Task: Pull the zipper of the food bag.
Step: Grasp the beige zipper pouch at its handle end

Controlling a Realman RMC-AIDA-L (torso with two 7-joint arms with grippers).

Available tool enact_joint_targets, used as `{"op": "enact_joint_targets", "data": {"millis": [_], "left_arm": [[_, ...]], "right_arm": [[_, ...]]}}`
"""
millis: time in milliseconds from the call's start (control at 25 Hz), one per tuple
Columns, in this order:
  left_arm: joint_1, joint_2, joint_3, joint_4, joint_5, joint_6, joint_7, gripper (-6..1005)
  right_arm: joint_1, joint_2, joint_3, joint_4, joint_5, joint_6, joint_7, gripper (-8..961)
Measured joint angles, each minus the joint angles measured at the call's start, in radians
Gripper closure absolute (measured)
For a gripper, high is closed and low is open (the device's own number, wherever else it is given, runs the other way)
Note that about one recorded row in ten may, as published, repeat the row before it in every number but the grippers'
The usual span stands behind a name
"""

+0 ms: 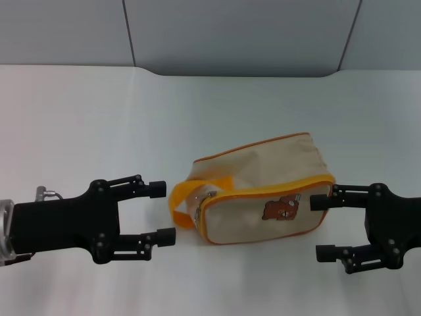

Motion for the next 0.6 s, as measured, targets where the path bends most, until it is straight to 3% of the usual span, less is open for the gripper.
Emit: {"op": "enact_joint_targets", "data": {"millis": [600], "left_arm": [[-0.011,-0.015,-0.001,-0.006,0.040,-0.033,0.022,174]], "right_arm": [[-0.001,0.014,0.009,-0.001,0.004,0.002,-0.015,152]]}}
